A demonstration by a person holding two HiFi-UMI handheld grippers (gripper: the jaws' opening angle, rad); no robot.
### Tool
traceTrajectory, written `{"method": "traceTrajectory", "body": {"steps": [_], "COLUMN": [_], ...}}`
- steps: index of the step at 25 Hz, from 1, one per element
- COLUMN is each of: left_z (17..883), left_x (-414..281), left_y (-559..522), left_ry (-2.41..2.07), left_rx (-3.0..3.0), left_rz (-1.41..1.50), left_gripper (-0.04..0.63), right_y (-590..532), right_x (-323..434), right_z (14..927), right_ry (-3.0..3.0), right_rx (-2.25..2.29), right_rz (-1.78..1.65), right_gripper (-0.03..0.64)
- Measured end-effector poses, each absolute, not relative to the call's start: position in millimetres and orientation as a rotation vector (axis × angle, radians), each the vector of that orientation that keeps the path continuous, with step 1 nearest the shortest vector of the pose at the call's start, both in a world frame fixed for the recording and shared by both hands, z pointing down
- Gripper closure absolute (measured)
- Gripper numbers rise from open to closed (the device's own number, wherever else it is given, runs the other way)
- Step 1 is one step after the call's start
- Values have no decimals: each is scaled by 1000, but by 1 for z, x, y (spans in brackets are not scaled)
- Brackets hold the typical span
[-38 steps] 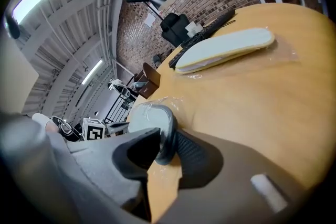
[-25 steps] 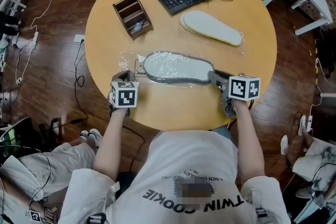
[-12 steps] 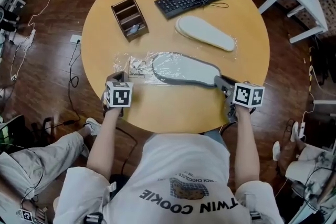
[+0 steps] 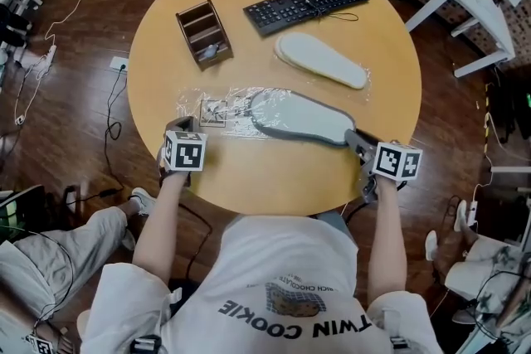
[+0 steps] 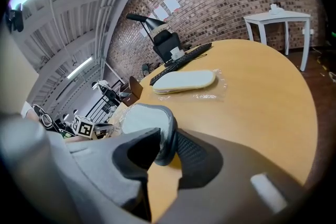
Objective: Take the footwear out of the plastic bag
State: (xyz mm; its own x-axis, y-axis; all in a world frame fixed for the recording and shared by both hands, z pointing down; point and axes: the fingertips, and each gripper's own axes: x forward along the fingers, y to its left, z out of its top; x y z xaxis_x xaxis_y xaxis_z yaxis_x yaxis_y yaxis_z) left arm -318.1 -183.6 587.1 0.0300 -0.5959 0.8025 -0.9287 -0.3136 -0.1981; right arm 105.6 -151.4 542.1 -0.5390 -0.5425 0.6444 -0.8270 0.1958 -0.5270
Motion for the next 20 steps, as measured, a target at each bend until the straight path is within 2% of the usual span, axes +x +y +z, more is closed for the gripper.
{"method": "traceTrajectory", "body": {"steps": [20], "left_z": [585], "left_x": [-319], "left_y": [-182], "left_ry": [-1542], "left_rx": [1939], "left_rz": [1190], "left_gripper": [592], "right_y": [-146], "right_x": [149], "right_z": [508], "right_ry": [-2286], "right_rx": [1324], "right_rz": [1361], "right_gripper": [540]}}
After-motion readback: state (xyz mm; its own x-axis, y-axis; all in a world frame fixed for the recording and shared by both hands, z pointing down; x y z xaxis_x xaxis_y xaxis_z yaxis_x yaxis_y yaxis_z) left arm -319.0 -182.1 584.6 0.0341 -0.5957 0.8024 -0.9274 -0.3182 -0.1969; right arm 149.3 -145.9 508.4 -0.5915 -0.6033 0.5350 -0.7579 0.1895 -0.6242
